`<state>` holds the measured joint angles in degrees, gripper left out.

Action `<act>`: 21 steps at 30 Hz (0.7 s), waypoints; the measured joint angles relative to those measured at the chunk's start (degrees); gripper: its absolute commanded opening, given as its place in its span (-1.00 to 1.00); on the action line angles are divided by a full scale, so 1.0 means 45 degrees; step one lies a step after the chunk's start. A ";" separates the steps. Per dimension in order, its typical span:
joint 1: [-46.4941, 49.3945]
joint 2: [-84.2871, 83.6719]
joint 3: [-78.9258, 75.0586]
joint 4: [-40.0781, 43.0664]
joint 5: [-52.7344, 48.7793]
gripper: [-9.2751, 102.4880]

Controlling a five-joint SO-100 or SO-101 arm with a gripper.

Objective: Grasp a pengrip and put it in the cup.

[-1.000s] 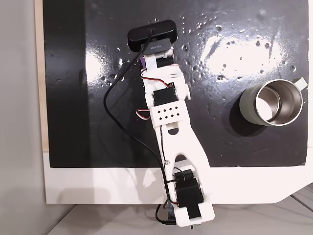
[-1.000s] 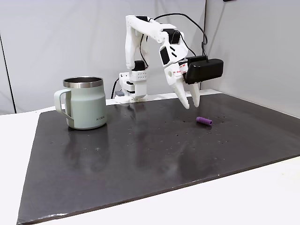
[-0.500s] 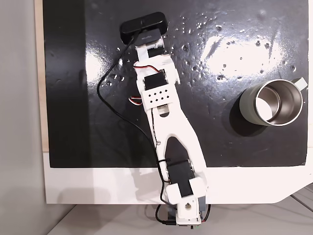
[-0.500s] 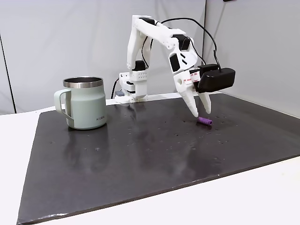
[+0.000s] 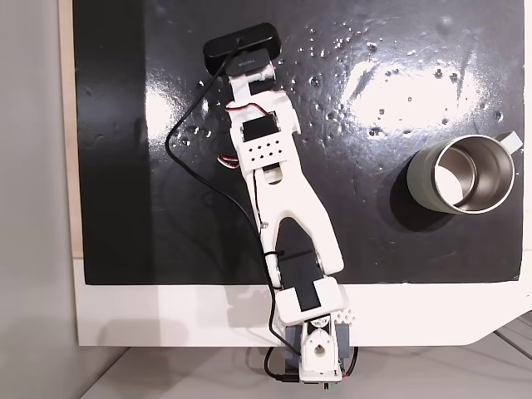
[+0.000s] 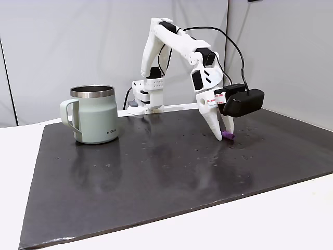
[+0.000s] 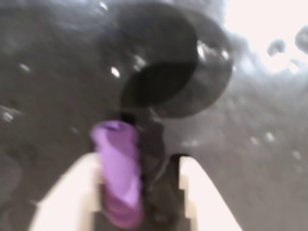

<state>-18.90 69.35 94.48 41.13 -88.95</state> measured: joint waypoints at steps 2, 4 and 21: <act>-0.0020 -0.0020 0.0117 -0.0410 -0.0098 -0.79; 0.0000 -0.0039 0.0176 -0.0566 -0.0039 -0.81; 0.1602 0.6348 0.3730 0.0801 -0.0039 -0.83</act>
<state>-11.69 97.91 111.27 44.74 -89.12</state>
